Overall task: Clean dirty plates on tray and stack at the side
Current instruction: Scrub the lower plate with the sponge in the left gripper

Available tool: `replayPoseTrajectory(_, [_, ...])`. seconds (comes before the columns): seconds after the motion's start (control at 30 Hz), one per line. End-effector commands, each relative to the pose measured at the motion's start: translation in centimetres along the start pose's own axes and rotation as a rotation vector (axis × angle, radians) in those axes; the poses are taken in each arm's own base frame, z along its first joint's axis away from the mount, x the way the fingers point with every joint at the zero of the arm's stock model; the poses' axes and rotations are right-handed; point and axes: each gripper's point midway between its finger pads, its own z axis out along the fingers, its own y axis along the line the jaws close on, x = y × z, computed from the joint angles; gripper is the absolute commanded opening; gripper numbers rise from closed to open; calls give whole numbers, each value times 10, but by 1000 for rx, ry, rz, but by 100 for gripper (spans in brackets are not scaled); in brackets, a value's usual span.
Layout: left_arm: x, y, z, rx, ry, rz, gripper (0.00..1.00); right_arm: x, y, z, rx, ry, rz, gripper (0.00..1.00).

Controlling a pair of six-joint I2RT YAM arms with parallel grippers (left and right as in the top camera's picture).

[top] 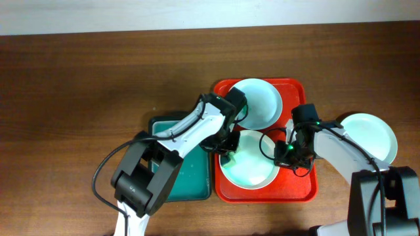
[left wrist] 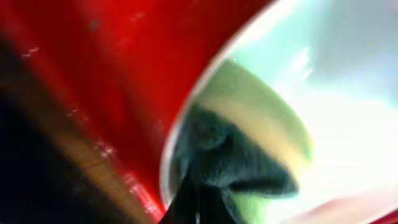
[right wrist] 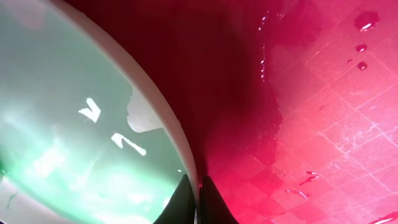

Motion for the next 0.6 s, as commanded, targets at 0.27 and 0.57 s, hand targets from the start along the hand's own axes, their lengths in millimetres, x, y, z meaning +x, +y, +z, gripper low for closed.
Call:
replayPoseTrajectory(0.27, [13, -92, 19, 200, -27, 221, 0, 9, -24, 9, 116, 26, 17, 4])
replayPoseTrajectory(0.57, [-16, -1, -75, -90, -270, 83, 0, 10, -24, 9, 117, 29, 18, 4])
